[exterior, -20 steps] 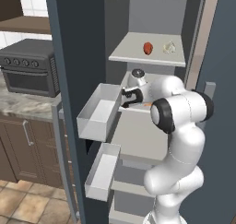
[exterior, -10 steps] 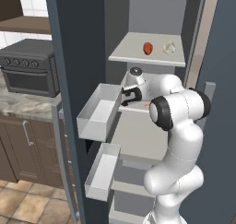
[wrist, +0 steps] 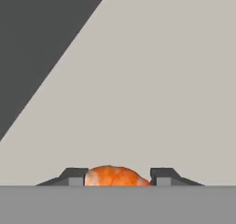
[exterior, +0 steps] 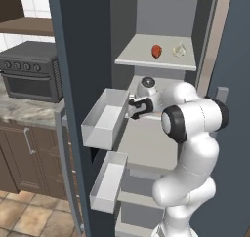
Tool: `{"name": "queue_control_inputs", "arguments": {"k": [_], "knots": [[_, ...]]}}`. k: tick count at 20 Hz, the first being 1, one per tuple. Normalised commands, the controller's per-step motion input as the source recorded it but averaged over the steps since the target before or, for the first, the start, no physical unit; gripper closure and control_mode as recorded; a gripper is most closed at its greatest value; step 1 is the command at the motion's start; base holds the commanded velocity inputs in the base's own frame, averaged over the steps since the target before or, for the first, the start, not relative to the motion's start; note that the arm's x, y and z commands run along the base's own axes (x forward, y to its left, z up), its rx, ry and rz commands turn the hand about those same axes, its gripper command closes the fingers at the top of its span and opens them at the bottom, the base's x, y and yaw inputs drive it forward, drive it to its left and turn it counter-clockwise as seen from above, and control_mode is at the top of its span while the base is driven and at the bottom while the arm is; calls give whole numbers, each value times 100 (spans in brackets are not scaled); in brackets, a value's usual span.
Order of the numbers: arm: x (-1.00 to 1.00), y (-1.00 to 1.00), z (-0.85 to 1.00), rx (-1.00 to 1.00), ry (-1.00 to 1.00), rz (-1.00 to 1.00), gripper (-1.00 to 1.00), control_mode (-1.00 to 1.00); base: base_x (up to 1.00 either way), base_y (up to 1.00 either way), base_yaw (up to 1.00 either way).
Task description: Take the shrimps from the second highest rack and move them to the highest rack where the sweet potato and garlic are located, to maximize freezer space. Close the freezer door after rearranging.
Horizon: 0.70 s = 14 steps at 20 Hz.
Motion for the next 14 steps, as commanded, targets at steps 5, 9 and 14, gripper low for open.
{"name": "queue_control_inputs", "arguments": {"k": [5,9,14], "knots": [[-38,-1,22,9,-35,0,100,-100,0,0,0],[-33,-5,74,3,-2,-8,100,-100,0,0,0],[-35,-2,95,0,0,-2,100,-100,0,0,0]]}}
